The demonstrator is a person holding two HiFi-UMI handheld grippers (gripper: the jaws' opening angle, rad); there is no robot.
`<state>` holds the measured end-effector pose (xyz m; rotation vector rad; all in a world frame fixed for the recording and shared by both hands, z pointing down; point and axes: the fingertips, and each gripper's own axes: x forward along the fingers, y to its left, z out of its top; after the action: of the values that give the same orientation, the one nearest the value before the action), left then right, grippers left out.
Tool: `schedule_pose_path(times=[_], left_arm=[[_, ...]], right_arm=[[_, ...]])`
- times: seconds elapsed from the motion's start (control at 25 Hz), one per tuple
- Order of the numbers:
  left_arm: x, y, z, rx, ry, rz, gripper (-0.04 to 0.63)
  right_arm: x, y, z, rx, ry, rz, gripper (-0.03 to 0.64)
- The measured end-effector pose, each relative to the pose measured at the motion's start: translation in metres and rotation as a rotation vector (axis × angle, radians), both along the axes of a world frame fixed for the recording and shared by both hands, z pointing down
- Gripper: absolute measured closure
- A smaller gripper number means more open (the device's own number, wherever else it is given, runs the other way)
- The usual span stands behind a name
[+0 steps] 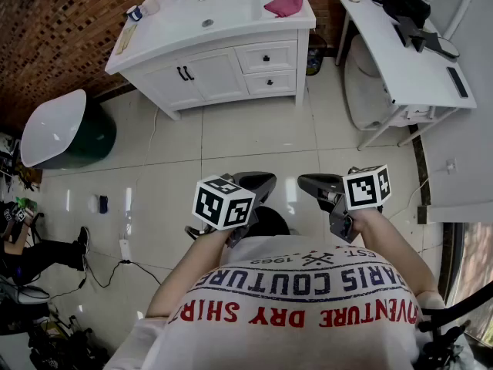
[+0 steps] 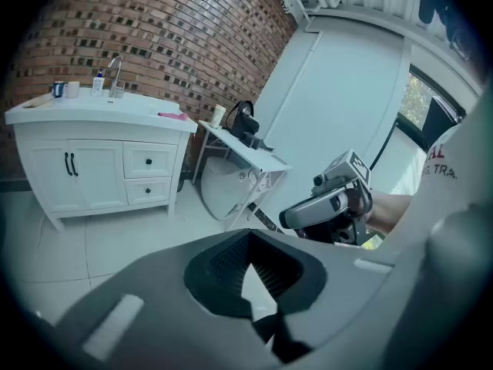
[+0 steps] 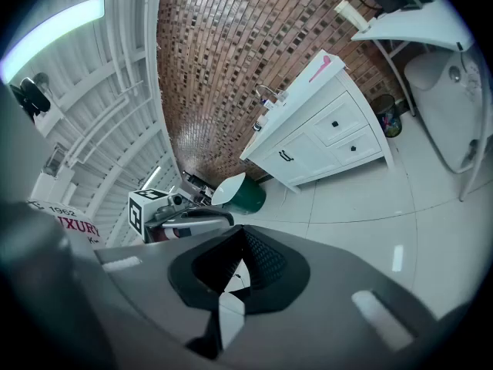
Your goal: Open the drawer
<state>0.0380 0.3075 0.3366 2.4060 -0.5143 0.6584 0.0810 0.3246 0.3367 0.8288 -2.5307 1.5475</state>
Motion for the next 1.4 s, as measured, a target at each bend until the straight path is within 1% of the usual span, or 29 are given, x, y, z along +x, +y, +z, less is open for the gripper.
schedule_pose_path(times=[0.2,0.32,0.44,0.68,0.8,0.96,1.08,1.2,1.4], left_arm=[[-0.011,-0.028,0.01,-0.02,0.0,-0.016,0.606],[-0.014,-0.058,0.015,-0.033,0.012,-0.036,0.606],[-0.018,-0.092,0.024,-0.053,0.015,-0.036,0.606],[-0.029,-0.183,0.038,-0.098,0.011,-0.006,0.606],[-0.038,-0.237,0.041,-0.121,0.005,0.017,0.606],[-0.054,-0.319,0.037,-0.127,-0.017,0.03,0.606],[-0.065,-0.371,0.039,-0.131,-0.028,0.04,0.606],[-0.067,-0.404,0.043,-0.146,-0.03,0.067,0.606],[-0.062,-0.429,0.056,-0.198,-0.011,0.075,0.606]], right_arm=[[-0.007,-0.027,0.007,-0.013,0.022,-0.013,0.611],[-0.009,-0.055,0.014,-0.017,0.055,-0.029,0.611],[-0.013,-0.09,0.023,-0.034,0.066,-0.028,0.611],[-0.029,-0.178,0.035,-0.065,0.078,-0.01,0.611],[-0.039,-0.234,0.041,-0.088,0.082,0.01,0.611],[-0.054,-0.315,0.038,-0.103,0.075,0.029,0.611],[-0.063,-0.369,0.037,-0.082,0.123,0.046,0.611],[-0.064,-0.407,0.041,-0.059,0.191,0.067,0.611],[-0.061,-0.432,0.061,-0.118,0.195,0.083,0.611]])
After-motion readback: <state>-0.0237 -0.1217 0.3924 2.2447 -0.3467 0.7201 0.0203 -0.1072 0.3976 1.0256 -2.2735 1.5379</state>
